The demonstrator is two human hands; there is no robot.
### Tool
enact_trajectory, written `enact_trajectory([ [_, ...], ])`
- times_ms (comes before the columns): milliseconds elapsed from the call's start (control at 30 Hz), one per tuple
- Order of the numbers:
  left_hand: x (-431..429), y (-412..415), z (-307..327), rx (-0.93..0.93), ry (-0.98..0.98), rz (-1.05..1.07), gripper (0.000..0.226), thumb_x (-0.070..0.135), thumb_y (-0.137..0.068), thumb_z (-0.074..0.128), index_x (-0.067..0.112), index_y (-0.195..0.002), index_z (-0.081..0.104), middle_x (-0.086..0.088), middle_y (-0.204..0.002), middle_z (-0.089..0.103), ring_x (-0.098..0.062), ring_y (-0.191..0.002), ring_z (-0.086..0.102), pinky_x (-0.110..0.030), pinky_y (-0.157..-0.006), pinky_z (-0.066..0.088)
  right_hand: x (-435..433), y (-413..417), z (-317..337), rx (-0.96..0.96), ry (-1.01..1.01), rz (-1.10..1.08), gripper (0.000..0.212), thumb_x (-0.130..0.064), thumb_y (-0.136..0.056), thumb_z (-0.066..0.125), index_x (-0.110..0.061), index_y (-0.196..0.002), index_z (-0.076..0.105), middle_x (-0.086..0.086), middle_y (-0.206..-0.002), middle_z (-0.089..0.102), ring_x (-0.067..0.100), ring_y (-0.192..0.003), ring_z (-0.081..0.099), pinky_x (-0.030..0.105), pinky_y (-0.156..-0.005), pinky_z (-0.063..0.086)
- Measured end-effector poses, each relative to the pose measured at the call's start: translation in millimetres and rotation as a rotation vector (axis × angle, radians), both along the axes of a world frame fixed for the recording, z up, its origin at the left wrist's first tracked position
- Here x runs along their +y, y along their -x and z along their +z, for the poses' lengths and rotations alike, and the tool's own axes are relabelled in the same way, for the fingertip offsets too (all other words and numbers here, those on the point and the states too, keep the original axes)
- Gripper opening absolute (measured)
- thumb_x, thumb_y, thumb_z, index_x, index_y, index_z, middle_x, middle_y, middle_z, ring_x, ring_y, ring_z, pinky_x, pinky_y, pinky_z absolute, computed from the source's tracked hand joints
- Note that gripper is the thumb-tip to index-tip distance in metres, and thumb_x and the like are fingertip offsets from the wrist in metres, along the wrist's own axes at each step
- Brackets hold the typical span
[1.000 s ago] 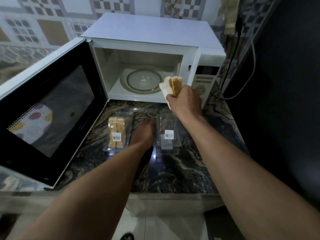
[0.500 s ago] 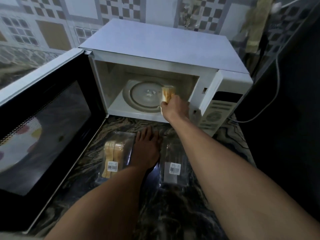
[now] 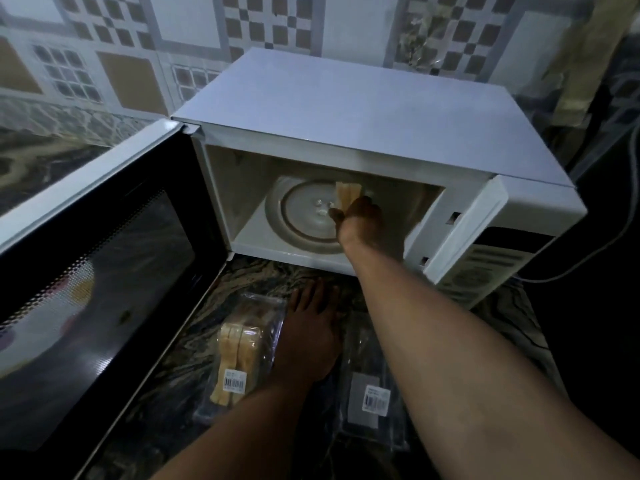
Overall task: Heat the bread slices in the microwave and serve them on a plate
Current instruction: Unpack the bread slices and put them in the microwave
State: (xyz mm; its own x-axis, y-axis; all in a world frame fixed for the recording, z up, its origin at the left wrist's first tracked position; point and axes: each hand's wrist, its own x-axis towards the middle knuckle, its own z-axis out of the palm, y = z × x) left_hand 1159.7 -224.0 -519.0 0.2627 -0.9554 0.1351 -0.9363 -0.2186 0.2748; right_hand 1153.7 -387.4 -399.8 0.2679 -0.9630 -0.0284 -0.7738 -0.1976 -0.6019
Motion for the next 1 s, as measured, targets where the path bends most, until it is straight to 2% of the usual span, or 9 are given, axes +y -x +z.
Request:
enact_trajectory([
  [167,0,1,1,-0.001,-0.008,0.005,0.062,0.039,-0.099,0.022,0.013,-0.152,0.041,-0.013,-0.155,0.042,-0.03,-0.147,0.031,-0.049,-0.118,0.025,1,9,1,-0.028,-0.028,-0.007,0.047,-0.041,-0.091,0.069,-0.007,-0.122,0.058,0.012,-0.119,0.064,0.029,-0.112,0.061,0.027,-0.071,0.038],
  [300,2,3,0,0.011,0.022,0.025,0.059,0.034,-0.097,0.03,0.008,-0.147,0.049,-0.019,-0.151,0.047,-0.036,-0.143,0.038,-0.051,-0.117,0.029,20,19,14,0.077,0.06,-0.034,0.058,-0.041,-0.092,0.067,-0.011,-0.137,0.046,0.013,-0.126,0.058,0.034,-0.114,0.06,0.04,-0.089,0.052],
  [400,3,3,1,0.01,0.031,0.017,0.059,0.032,-0.095,0.032,0.006,-0.145,0.051,-0.021,-0.15,0.047,-0.039,-0.141,0.04,-0.052,-0.116,0.031,37,22,20,0.116,0.127,-0.012,0.045,-0.033,-0.091,0.066,-0.011,-0.128,0.052,0.013,-0.119,0.061,0.032,-0.103,0.064,0.045,-0.086,0.056],
  [533,8,6,8,0.018,-0.074,0.001,0.074,0.039,-0.09,0.013,0.007,-0.151,0.041,-0.024,-0.157,0.035,-0.04,-0.148,0.027,-0.052,-0.12,0.022,60,35,26,0.116,0.113,0.051,0.037,-0.023,-0.091,0.066,-0.008,-0.123,0.056,0.015,-0.122,0.057,0.033,-0.107,0.059,0.044,-0.09,0.054],
  [600,14,9,16,0.015,-0.142,-0.016,0.081,0.042,-0.085,0.006,0.011,-0.154,0.035,-0.022,-0.161,0.026,-0.038,-0.151,0.019,-0.05,-0.121,0.017,72,45,29,0.152,0.133,0.08,0.036,-0.02,-0.091,0.064,-0.008,-0.124,0.055,0.014,-0.122,0.058,0.034,-0.107,0.06,0.041,-0.085,0.053],
  [733,33,19,27,0.077,-0.136,-0.026,0.06,0.024,-0.09,0.036,0.01,-0.149,0.042,-0.021,-0.158,0.031,-0.037,-0.147,0.023,-0.045,-0.116,0.022,101,63,36,0.193,0.173,0.137,0.033,-0.019,-0.095,0.057,-0.008,-0.125,0.054,0.015,-0.131,0.054,0.032,-0.097,0.059,0.037,-0.07,0.045],
  [800,48,27,31,0.069,-0.122,-0.017,0.054,0.018,-0.092,0.044,0.009,-0.146,0.044,-0.019,-0.154,0.037,-0.035,-0.143,0.028,-0.043,-0.113,0.027,117,73,39,0.199,0.188,0.167,0.031,-0.019,-0.096,0.056,-0.009,-0.125,0.057,0.015,-0.126,0.057,0.031,-0.094,0.059,0.035,-0.068,0.043],
  [900,74,39,33,0.105,-0.149,0.012,0.059,0.015,-0.092,0.051,0.008,-0.149,0.038,-0.016,-0.156,0.033,-0.035,-0.143,0.03,-0.041,-0.112,0.032,140,89,41,0.206,0.187,0.217,0.039,-0.019,-0.097,0.055,-0.008,-0.134,0.051,0.013,-0.128,0.055,0.034,-0.113,0.056,0.038,-0.079,0.047],
  [1000,102,51,37,0.199,-0.075,0.057,0.05,0.016,-0.094,0.053,0.012,-0.144,0.046,-0.012,-0.146,0.046,-0.035,-0.13,0.046,-0.042,-0.106,0.042,165,103,38,0.193,0.196,0.257,0.053,-0.018,-0.097,0.051,-0.007,-0.147,0.037,0.014,-0.137,0.049,0.034,-0.125,0.049,0.042,-0.091,0.048],
])
